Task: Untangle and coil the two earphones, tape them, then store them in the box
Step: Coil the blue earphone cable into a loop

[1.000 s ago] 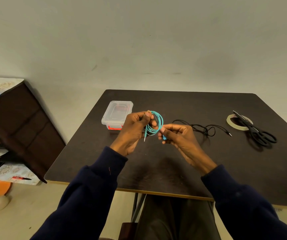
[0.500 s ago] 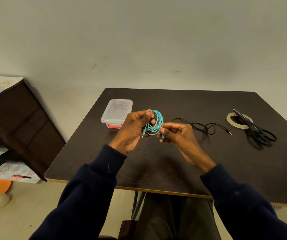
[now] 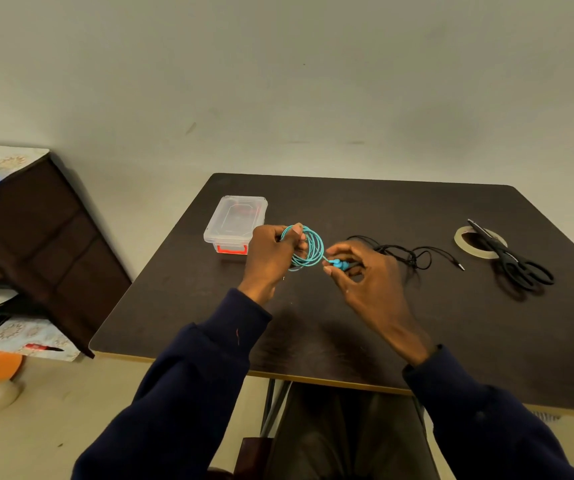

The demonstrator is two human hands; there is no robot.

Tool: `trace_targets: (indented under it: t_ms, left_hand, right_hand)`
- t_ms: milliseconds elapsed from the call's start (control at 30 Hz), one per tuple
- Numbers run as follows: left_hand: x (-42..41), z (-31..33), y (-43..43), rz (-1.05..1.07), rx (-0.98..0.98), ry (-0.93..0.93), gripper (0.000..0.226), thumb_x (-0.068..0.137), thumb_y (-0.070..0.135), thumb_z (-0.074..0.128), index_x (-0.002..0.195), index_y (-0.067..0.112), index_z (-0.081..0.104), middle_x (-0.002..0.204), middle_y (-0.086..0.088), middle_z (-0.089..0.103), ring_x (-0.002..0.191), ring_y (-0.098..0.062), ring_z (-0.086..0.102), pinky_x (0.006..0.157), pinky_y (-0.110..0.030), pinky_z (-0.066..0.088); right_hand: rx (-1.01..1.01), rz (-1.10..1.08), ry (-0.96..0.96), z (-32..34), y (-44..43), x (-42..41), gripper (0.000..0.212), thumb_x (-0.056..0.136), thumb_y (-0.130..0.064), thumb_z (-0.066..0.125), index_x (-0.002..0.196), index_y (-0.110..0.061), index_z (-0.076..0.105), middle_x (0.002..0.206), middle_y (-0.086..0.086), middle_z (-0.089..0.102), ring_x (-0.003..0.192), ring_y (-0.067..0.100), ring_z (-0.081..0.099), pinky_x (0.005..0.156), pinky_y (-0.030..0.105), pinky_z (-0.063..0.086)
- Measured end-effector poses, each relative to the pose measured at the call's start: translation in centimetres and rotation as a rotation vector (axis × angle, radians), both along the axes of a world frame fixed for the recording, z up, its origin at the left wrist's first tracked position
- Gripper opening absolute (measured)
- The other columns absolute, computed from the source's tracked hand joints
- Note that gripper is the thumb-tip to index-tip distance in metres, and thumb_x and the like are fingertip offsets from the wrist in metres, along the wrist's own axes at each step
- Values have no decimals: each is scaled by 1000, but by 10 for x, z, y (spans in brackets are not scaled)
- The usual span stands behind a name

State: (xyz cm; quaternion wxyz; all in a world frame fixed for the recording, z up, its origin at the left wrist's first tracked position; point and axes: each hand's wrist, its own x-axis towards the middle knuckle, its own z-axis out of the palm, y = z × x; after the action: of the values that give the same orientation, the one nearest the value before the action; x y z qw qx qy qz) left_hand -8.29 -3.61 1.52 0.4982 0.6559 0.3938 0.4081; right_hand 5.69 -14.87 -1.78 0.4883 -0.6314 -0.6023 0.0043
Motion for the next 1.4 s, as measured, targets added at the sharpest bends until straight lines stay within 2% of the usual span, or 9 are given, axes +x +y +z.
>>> trace_targets:
  t_ms: [233,433,533,600,733,967,1067,1267,1400]
  left_hand:
    - [2,2,1,37,213,139,24,102,31,57,97,14,72,75,10,69,69,-1,69,67,-11,56]
    - [9,1,-5,54,313,192,28,102,32,59,99,9,74,83,4,69,69,-1,66,60,-7,52]
    - [13,1,-12,35,319,171,24,100,29,62,95,9,73,79,5,66,68,0,65,60,-7,51]
    - [14,2,-14,23,305,157,24,99,28,63,96,7,74,80,4,67,69,-2,65,63,-10,54]
    - [15,4,-16,-12,102,35,25,99,30,62,95,9,75,90,-6,75,82,-16,73,74,-31,62]
    - [16,6,-20,-76,-114,-76,15,99,26,61,97,14,70,99,-9,73,89,-20,73,78,-37,63]
    - [14,7,-19,-118,-225,-131,22,99,24,60,105,6,71,104,-14,73,91,-22,73,73,-32,63]
    - [17,6,-24,-156,-231,-124,27,100,20,59,116,0,67,100,-9,71,83,-14,71,69,-27,63]
    - [16,5,-26,-204,-253,-162,30,101,22,58,114,-3,68,107,-20,73,94,-29,74,80,-41,63]
  right_hand:
    - [63,-48,2,22,-3,8,23,82,-12,83,105,-12,79,102,1,72,88,9,69,79,21,59]
    - [105,-33,-103,32,3,-8,35,80,-14,85,113,-7,74,107,7,74,92,13,70,84,21,58]
    - [124,-44,-174,26,9,-14,33,81,-9,84,112,-5,73,109,11,74,96,20,71,87,34,61]
    - [122,-76,-221,22,10,-15,36,82,-8,83,116,-4,72,110,14,74,96,25,71,84,41,62]
    - [138,-121,-331,11,9,-17,40,82,-6,81,120,-2,68,107,18,71,92,26,69,81,34,61]
    - [119,-76,-488,2,5,-17,40,85,1,75,123,2,65,114,22,68,100,32,68,85,41,61]
    - [100,-63,-497,4,2,-15,41,86,7,68,125,-1,64,122,22,60,105,31,66,91,36,59]
    - [91,-171,-507,6,8,-8,28,84,-1,77,111,-3,71,104,14,71,94,26,62,72,38,60]
    - [128,-208,-166,15,9,-8,20,77,-7,85,88,-13,70,91,-1,67,90,13,55,72,8,43]
